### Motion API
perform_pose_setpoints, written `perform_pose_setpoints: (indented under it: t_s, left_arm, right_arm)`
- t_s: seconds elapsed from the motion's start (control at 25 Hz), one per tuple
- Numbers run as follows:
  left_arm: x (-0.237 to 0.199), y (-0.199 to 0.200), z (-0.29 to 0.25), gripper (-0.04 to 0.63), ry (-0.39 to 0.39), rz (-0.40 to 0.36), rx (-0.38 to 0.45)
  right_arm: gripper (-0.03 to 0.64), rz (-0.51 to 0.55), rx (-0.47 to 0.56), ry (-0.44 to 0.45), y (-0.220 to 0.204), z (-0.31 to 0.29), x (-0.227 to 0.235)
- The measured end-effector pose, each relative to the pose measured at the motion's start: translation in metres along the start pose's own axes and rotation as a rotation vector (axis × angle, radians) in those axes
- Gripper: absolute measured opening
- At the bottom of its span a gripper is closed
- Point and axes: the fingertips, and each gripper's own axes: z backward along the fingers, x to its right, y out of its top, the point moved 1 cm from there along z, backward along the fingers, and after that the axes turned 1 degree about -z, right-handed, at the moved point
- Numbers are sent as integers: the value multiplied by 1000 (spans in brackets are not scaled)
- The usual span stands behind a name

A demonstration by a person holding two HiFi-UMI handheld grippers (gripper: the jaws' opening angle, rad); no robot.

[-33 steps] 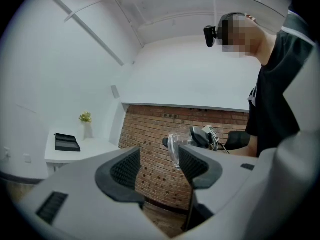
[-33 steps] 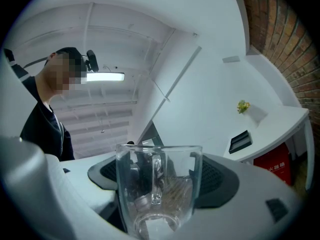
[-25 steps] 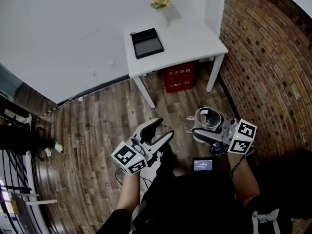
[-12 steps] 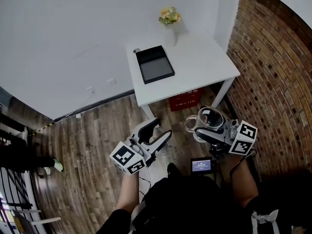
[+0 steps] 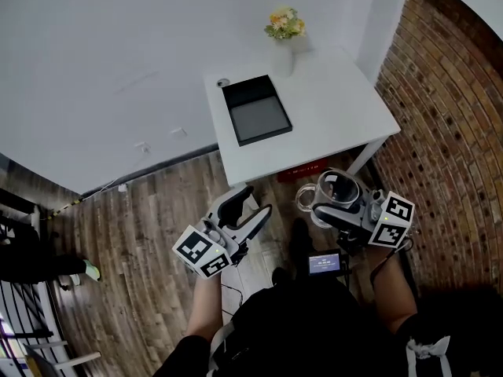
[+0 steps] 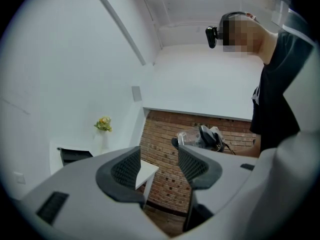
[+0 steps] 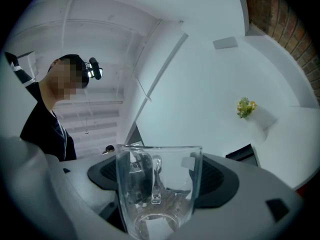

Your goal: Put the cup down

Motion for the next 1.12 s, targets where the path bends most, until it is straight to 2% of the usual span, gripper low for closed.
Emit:
perform_pose_setpoints:
  t_s: [0.16, 0.32, 0.48, 0.72, 1.12]
  left_arm:
    - [-29, 1, -16, 241, 23, -2, -4]
    - [-69, 8, -41, 241, 54, -10, -5]
    - [-92, 19, -61, 241, 91, -39, -4]
    - [-142, 42, -108, 241, 130, -37, 2]
    - [-177, 57, -155, 241, 124, -18, 21]
  right_arm:
    - [410, -9, -9, 16, 6, -15, 32]
    - [410, -17, -18, 59, 21, -42, 78]
    - [410, -13, -18, 104, 37, -58, 105]
    - [410, -26, -44, 162, 72, -92, 165]
    - [410, -38, -96, 231, 92, -121, 214]
